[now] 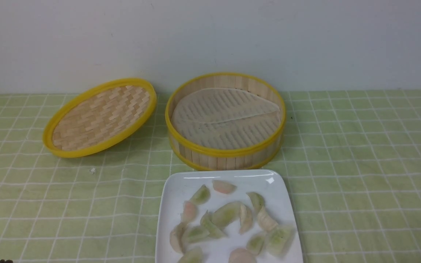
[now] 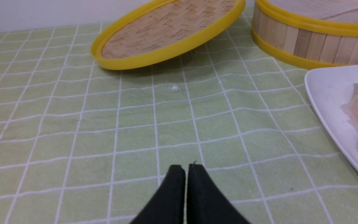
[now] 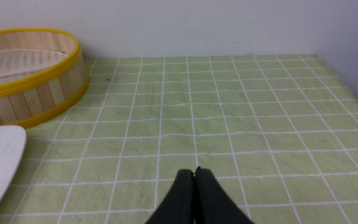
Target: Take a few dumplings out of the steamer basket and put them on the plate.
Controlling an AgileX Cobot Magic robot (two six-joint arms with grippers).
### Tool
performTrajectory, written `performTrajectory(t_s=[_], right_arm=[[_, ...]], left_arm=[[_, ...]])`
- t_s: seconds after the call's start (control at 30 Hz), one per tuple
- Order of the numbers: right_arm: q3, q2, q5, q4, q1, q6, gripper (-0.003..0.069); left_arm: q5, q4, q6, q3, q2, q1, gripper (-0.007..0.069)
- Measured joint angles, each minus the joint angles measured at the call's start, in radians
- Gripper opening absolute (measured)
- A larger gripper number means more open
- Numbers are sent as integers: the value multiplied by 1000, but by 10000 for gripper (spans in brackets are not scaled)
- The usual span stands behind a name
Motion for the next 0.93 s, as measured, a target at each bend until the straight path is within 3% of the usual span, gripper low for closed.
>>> performTrajectory(t_s=[0.93], right_arm=[[0, 0, 0, 0, 0, 16, -15]], left_arm=[[0, 0, 0, 0, 0, 0, -6]])
